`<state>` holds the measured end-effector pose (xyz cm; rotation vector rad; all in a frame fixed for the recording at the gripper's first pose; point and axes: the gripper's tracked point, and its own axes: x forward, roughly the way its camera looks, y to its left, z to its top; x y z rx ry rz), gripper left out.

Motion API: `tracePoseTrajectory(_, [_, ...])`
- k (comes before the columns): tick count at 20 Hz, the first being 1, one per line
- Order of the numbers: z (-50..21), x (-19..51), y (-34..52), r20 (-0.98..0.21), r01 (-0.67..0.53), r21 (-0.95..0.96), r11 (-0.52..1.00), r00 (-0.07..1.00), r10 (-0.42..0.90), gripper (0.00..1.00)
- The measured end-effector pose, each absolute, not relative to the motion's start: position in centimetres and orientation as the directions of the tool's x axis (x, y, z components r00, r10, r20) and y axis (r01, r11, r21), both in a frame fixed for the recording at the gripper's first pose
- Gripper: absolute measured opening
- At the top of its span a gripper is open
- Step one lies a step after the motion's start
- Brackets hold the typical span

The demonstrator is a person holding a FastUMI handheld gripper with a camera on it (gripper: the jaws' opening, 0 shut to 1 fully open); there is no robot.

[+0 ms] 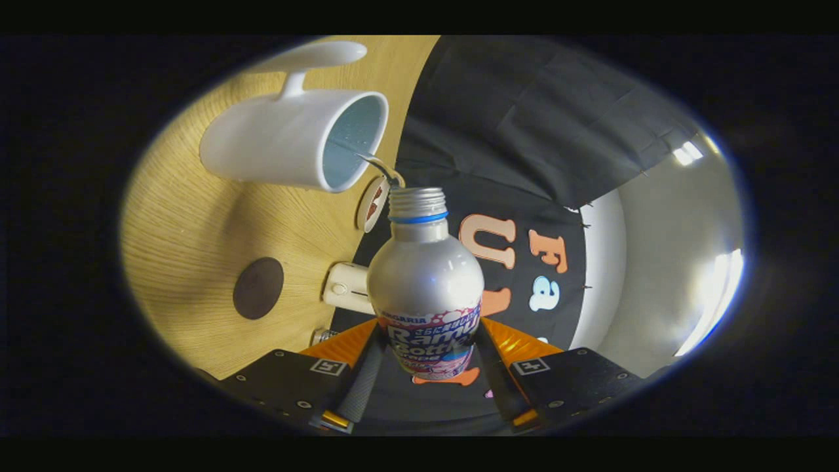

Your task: Take the bottle from table, then pour the juice into the cup, finally place the bottle on the coaster

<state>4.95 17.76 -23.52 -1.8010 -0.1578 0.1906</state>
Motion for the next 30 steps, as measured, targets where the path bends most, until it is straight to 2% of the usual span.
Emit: tracePoseTrajectory(30, [-22.5, 4.6, 18.4, -0.017, 0.079, -0.947, -0.312, 0.956, 0.294, 0.76])
